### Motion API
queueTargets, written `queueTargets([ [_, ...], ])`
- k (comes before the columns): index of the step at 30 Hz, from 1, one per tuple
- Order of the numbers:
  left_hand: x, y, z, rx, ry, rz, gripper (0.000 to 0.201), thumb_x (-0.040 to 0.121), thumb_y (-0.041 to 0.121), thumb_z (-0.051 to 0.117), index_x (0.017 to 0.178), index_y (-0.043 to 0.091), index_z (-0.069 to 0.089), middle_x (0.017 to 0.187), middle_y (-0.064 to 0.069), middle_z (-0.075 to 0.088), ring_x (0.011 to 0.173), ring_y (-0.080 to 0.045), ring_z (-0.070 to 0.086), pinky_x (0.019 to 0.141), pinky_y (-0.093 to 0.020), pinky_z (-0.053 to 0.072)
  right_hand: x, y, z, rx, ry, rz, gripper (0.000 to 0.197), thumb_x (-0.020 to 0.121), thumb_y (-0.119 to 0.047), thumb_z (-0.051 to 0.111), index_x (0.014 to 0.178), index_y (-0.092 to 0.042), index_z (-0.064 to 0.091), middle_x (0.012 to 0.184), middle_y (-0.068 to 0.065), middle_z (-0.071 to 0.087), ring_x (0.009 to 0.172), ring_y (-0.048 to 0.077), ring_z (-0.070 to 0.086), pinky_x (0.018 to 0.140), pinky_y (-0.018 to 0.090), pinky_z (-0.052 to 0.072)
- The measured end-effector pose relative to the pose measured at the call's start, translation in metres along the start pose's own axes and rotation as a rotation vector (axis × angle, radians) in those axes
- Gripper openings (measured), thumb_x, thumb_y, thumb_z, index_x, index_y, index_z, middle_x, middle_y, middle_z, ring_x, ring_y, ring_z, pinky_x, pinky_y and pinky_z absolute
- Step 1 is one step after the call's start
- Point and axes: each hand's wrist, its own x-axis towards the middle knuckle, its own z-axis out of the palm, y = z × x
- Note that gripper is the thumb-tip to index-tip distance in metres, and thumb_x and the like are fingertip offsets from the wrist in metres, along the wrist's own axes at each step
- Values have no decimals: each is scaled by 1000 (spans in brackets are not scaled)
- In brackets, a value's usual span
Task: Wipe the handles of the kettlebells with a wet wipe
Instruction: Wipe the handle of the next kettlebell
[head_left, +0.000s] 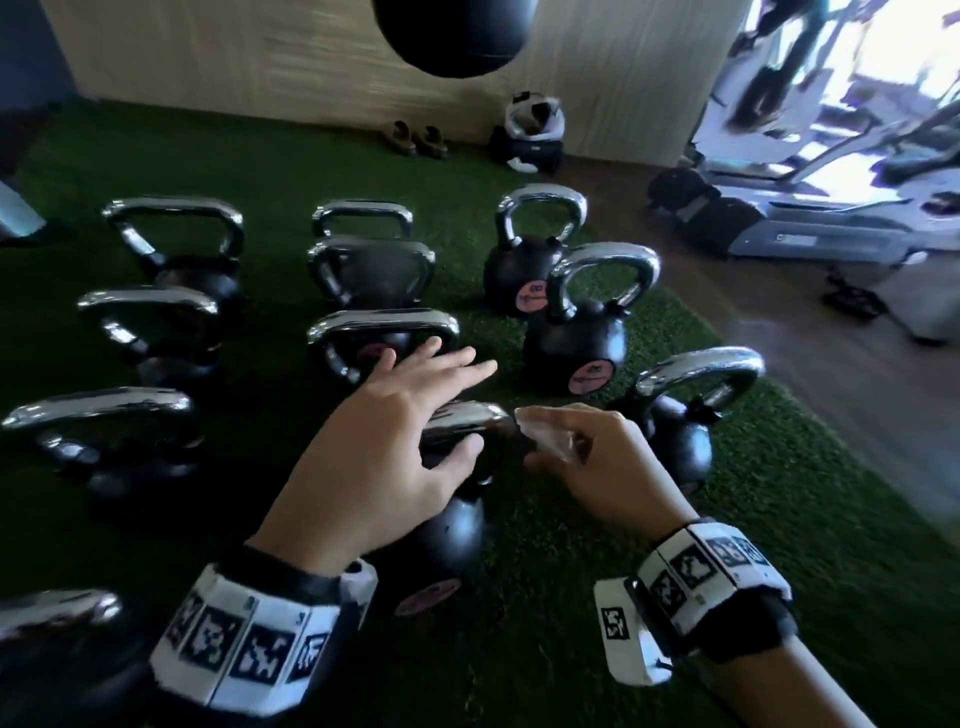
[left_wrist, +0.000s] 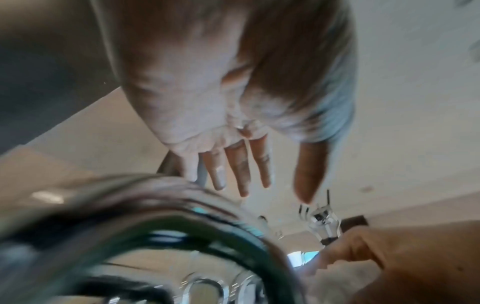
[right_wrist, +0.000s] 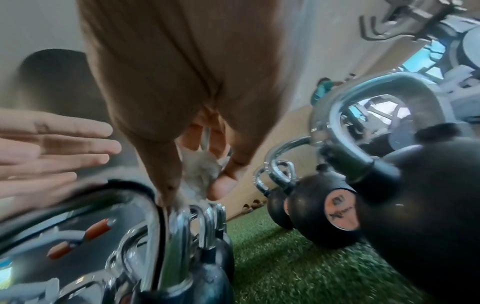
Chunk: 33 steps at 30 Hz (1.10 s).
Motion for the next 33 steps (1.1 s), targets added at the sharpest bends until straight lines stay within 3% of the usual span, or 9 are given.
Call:
queueTargets([
  [3,18,34,40,-252,158,41,58,91,16,75,143,33,58,142,21,59,140,5,45,118,-24,37,-22,32,-47,48,46,140,50,73,-34,79,119,-52,70,104,1,78,84,28,72,80,43,61],
  [6,28,56,100,-672,172,-159,61,90,11,74,141,38,57,133,23,66,129,10,54,111,-24,43,-37,61,-94,110,145,200,55,71,-22,74,118,-51,71,103,14,79,74,18,62,78,50,60],
  [9,46,57,178,-877,139,-453,76,87,5,77,147,42,47,142,20,59,130,13,49,119,-34,38,-40,82,-135,166,243,176,53,79,-5,72,116,-43,75,113,21,74,85,16,58,81,41,52],
  [11,62,57,222,-869,116,-583,84,84,13,82,152,38,39,153,12,49,137,3,42,122,-39,33,-37,95,-156,155,315,162,53,83,4,72,114,-39,76,115,12,76,86,16,60,83,38,50],
  [15,93,62,283,-795,283,-738,75,77,26,90,142,27,55,140,9,61,132,-5,54,116,-34,42,-25,118,-187,115,372,182,42,85,-4,74,119,-27,76,116,-9,76,95,21,74,91,50,59],
  [19,122,75,314,-701,347,-878,85,59,69,85,127,23,63,125,0,69,117,-18,65,109,-42,49,-16,127,-215,78,328,171,41,84,-11,75,120,-31,76,114,-10,75,94,31,74,86,58,59],
  [23,146,84,326,-693,525,-1063,83,64,58,89,131,19,62,113,7,68,110,-17,66,101,-26,43,1,126,-235,52,267,122,44,86,-1,75,118,-32,77,114,-14,74,96,14,74,87,47,61],
  [28,153,81,333,-684,590,-1185,47,79,41,85,109,7,71,107,-13,75,107,-31,69,89,-28,43,22,127,-250,-25,212,82,43,85,-6,78,118,-34,76,111,-12,74,90,13,72,83,47,60],
  [33,155,72,334,-662,552,-1177,48,79,39,87,104,1,71,108,-21,73,108,-38,68,88,-30,43,27,123,-249,-61,192,106,42,86,-10,78,119,-35,76,111,-19,73,85,10,71,79,39,60],
])
